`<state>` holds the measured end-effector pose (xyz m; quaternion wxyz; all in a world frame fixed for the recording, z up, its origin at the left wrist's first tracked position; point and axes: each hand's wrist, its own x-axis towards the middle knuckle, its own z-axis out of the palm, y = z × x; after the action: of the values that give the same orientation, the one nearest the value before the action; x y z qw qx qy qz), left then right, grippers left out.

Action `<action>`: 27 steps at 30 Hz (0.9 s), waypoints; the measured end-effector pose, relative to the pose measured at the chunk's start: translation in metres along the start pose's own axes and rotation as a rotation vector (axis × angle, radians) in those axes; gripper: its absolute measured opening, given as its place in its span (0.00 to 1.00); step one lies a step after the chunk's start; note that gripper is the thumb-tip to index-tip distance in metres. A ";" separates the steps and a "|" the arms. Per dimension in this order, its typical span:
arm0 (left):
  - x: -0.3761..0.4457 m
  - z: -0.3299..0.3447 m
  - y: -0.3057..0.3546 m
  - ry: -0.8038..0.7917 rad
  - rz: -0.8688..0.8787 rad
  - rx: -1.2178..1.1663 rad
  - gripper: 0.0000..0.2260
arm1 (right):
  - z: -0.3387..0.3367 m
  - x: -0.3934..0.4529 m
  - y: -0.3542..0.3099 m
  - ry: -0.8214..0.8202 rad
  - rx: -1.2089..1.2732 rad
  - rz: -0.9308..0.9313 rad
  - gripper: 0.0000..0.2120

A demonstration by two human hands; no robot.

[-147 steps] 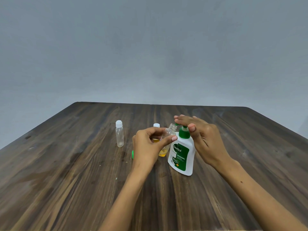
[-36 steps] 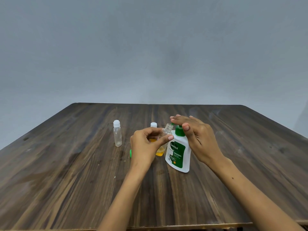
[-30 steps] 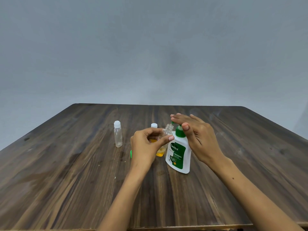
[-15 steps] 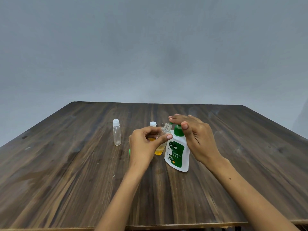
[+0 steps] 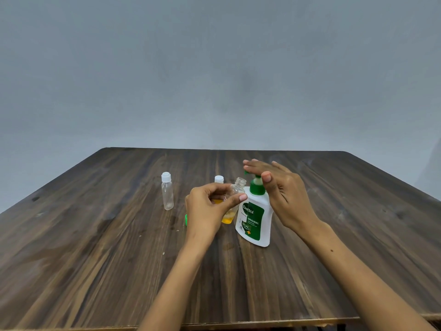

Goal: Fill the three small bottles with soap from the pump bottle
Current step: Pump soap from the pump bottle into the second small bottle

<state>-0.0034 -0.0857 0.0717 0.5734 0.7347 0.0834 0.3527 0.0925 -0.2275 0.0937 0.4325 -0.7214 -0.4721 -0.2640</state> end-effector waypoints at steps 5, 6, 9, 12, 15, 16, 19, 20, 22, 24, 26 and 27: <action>0.000 0.001 0.002 -0.001 -0.001 0.003 0.15 | 0.004 -0.004 -0.001 0.025 -0.001 0.005 0.38; 0.000 0.001 0.003 0.001 -0.002 0.002 0.15 | 0.004 -0.004 -0.001 0.025 -0.001 0.003 0.38; -0.001 0.002 0.004 0.000 0.003 0.004 0.16 | 0.001 -0.002 0.001 0.013 0.004 0.002 0.38; -0.002 0.001 0.004 -0.004 0.004 -0.011 0.15 | 0.001 -0.001 0.001 0.014 0.009 0.005 0.37; -0.002 0.000 0.002 -0.001 0.000 -0.008 0.14 | 0.003 -0.004 0.000 0.033 0.017 0.007 0.37; -0.003 0.000 0.001 -0.001 -0.003 -0.008 0.15 | 0.004 -0.005 -0.001 0.034 0.017 0.008 0.37; -0.003 0.001 0.002 0.000 -0.011 -0.011 0.19 | 0.003 -0.003 -0.001 0.025 0.010 0.008 0.38; -0.003 0.002 0.002 -0.002 -0.010 -0.008 0.20 | 0.002 -0.003 -0.001 0.022 0.007 0.004 0.38; -0.004 0.004 0.001 -0.003 -0.013 -0.009 0.19 | 0.001 -0.002 -0.001 0.017 0.003 -0.001 0.38; -0.004 0.006 -0.001 0.007 -0.028 -0.019 0.19 | 0.001 -0.003 -0.002 0.027 0.002 -0.011 0.37; -0.005 0.007 -0.003 0.013 -0.041 -0.026 0.17 | 0.001 -0.004 -0.002 0.044 0.014 -0.018 0.36; -0.005 0.007 -0.004 0.013 -0.045 -0.025 0.16 | 0.002 -0.005 -0.002 0.050 0.022 -0.019 0.35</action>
<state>-0.0015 -0.0926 0.0654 0.5897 0.7231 0.0995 0.3456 0.0886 -0.2275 0.0899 0.4497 -0.7052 -0.4707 -0.2809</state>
